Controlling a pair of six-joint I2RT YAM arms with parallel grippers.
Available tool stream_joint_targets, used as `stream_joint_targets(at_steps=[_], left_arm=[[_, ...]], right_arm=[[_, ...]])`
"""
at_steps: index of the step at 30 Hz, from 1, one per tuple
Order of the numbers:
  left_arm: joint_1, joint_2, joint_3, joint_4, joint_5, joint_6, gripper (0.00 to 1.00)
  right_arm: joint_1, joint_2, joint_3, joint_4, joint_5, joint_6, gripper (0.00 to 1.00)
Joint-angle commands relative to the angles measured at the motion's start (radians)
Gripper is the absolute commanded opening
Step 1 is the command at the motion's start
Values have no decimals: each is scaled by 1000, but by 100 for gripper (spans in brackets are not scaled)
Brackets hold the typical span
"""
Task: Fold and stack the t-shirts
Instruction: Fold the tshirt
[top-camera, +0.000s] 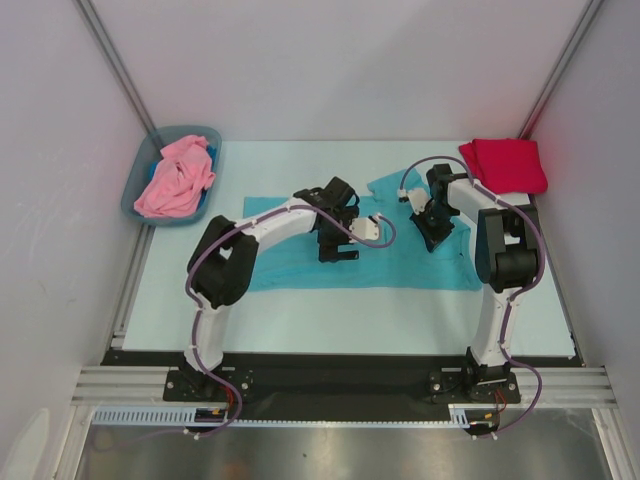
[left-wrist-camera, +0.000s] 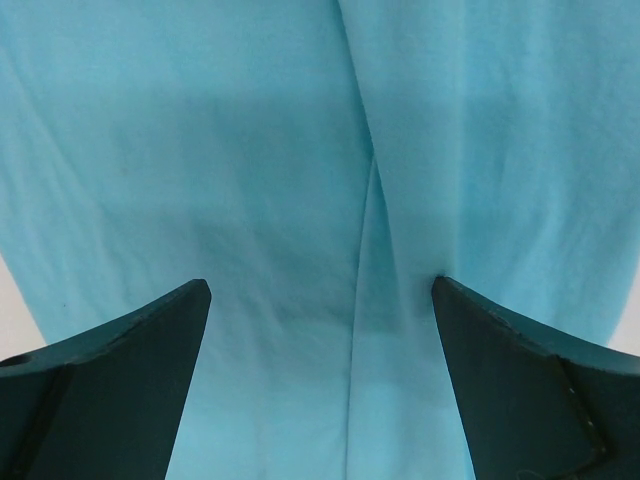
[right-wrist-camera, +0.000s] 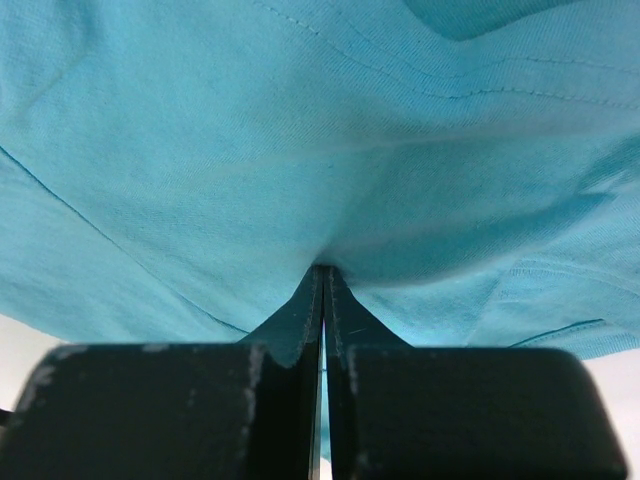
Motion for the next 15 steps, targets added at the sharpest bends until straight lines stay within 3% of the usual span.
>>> stream_joint_targets(at_steps=[1, 15], left_arm=[[-11, -1, -46, 120, -58, -26, 100], [-8, -9, 1, 138, -106, -67, 100]], right_arm=[[23, 1, -17, 27, -42, -8, 0], [31, 4, -26, 34, -59, -6, 0]])
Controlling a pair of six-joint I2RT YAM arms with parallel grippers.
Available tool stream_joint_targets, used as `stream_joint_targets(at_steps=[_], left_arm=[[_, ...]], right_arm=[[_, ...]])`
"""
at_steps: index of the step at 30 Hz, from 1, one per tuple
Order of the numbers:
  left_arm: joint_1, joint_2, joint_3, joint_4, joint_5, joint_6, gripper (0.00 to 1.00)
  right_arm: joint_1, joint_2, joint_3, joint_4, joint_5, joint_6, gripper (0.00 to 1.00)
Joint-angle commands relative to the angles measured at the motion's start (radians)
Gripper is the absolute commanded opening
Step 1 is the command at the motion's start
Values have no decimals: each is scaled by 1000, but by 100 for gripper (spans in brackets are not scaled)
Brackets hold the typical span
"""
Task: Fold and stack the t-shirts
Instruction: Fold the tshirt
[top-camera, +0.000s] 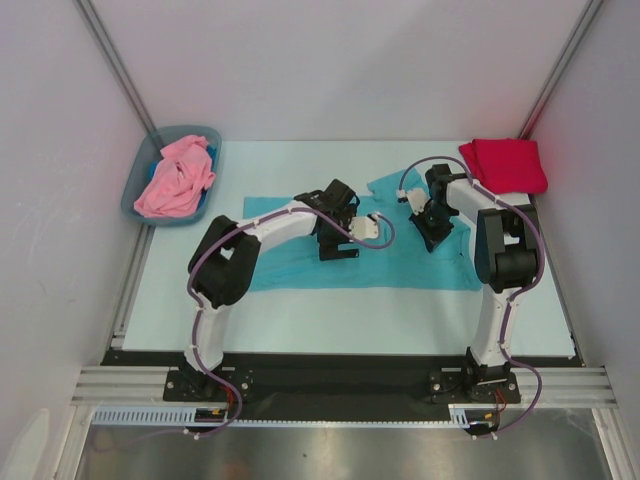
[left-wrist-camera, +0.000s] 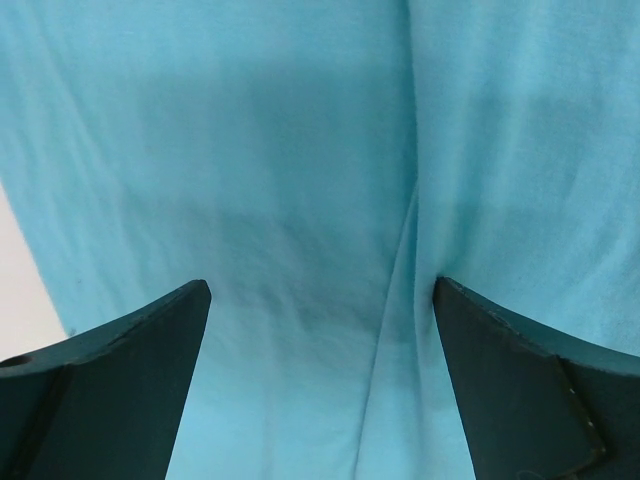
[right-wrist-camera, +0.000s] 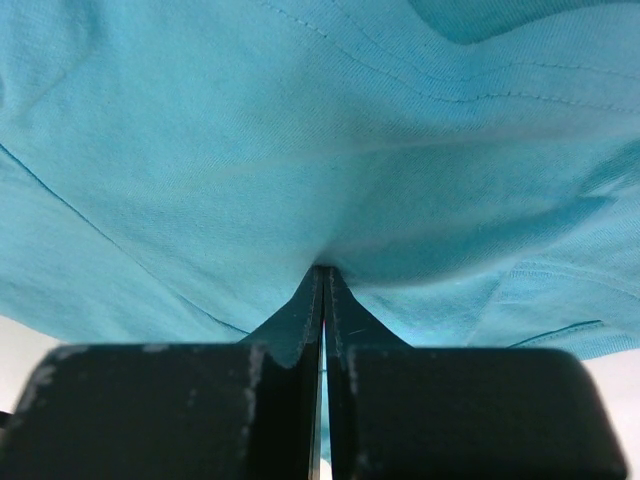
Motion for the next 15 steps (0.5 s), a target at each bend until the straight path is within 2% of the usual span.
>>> stream_joint_targets(at_steps=[1, 9, 15], left_arm=[[3, -11, 67, 31, -21, -32, 100], [12, -8, 139, 26, -22, -39, 100], [15, 7, 101, 28, -21, -16, 100]], right_arm=[[25, 6, -27, 34, -65, 1, 0], [25, 7, -33, 48, -65, 3, 0], [25, 13, -30, 49, -55, 3, 0]])
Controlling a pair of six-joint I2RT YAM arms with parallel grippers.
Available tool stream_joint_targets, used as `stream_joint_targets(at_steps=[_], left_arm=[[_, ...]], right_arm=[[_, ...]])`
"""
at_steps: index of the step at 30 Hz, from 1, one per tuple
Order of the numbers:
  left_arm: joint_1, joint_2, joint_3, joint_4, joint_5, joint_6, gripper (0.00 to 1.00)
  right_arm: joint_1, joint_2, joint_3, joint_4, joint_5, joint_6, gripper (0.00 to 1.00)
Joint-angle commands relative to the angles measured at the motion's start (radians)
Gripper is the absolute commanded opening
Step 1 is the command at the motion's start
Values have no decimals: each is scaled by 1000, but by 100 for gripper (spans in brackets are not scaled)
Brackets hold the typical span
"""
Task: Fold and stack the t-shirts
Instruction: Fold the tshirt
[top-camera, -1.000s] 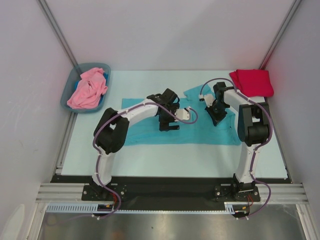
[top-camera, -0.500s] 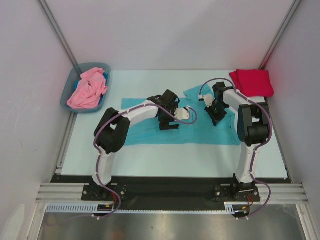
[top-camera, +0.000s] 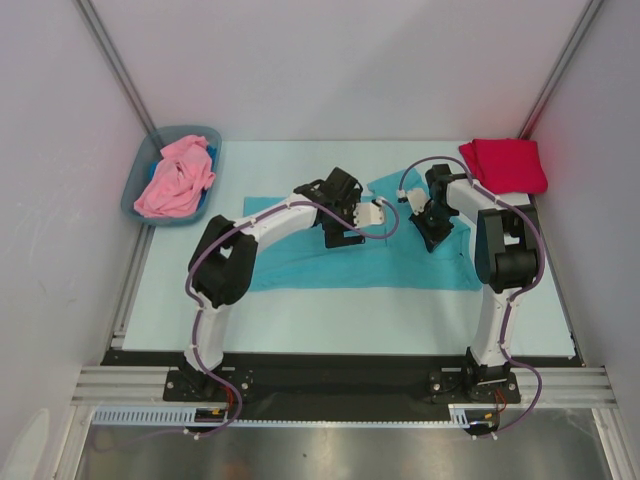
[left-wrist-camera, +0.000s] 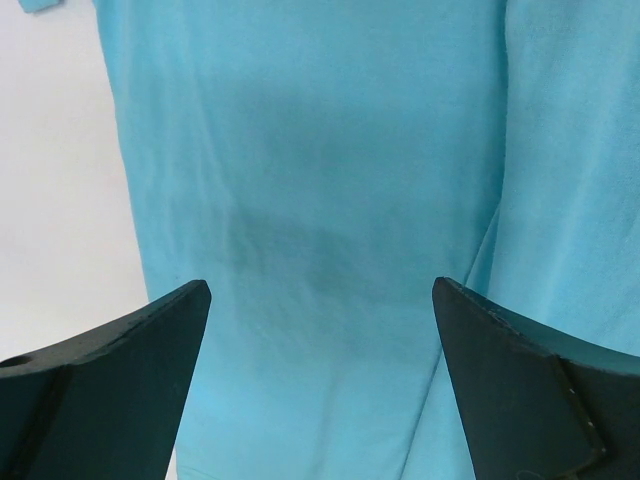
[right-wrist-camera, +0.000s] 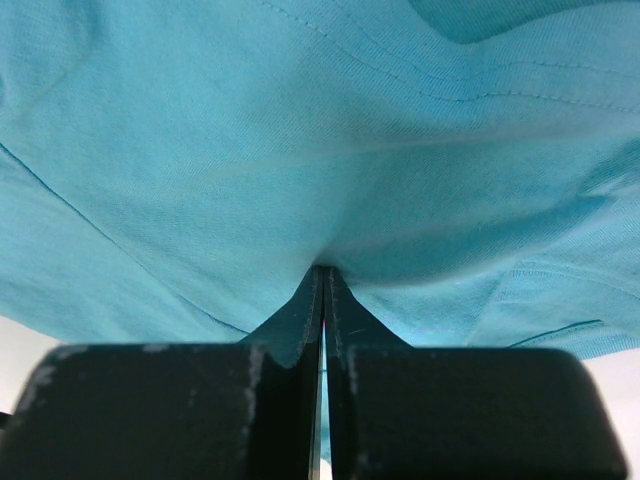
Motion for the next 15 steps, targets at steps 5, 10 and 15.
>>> stream_joint_targets(at_steps=[5, 10, 15], left_arm=[[14, 8, -7, -5, 34, 8, 100], [14, 14, -35, -6, 48, 27, 100], [14, 13, -78, -11, 48, 39, 100]], right_arm=[[25, 15, -23, 45, -54, 1, 0], [26, 21, -6, 39, -53, 1, 0], [25, 24, 9, 32, -51, 2, 0]])
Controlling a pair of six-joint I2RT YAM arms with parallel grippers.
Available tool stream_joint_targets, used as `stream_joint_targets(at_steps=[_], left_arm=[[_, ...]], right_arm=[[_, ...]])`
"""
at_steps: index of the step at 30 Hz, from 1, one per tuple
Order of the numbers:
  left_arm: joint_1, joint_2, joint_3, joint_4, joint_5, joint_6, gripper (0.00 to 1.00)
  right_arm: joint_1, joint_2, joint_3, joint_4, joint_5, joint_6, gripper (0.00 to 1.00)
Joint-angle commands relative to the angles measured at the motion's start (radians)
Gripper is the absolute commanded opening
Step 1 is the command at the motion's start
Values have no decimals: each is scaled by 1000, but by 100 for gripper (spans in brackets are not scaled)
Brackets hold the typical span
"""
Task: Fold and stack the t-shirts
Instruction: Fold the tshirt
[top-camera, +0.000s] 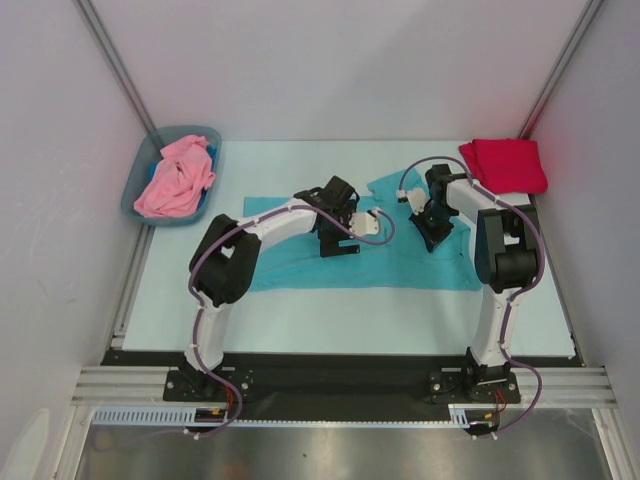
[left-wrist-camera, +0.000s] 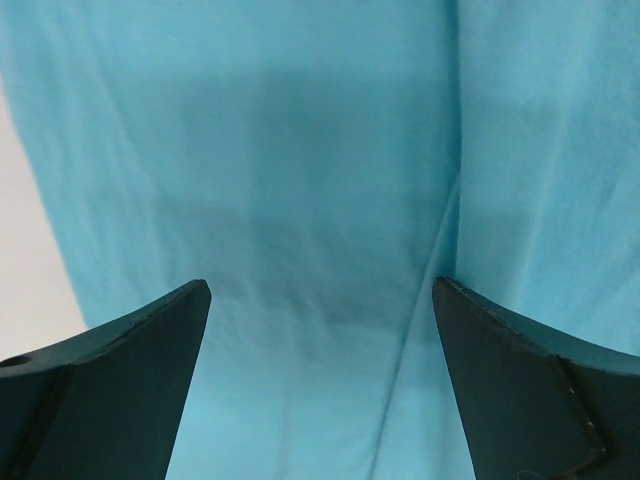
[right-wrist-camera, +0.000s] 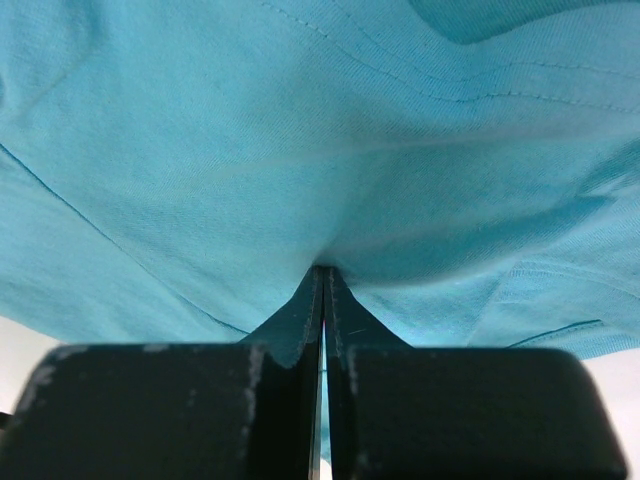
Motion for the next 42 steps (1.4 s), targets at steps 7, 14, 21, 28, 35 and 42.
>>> stream_joint_targets(at_steps=[7, 14, 21, 28, 35, 42], left_arm=[[2, 20, -50, 9, 12, 28, 100], [-13, 25, -129, 151, -108, 11, 99], [-18, 34, -206, 317, -281, 37, 99], [-16, 36, -234, 363, -343, 45, 100], [7, 10, -209, 314, -349, 45, 100], [35, -162, -240, 173, -243, 85, 100]], right_arm=[[24, 29, 26, 19, -50, -11, 0], [24, 30, 37, 11, -56, -13, 0], [24, 24, 32, 8, -57, -13, 0], [26, 24, 35, 8, -63, -11, 0], [27, 29, 38, 5, -63, -11, 0], [27, 16, 38, -9, -57, -24, 0]])
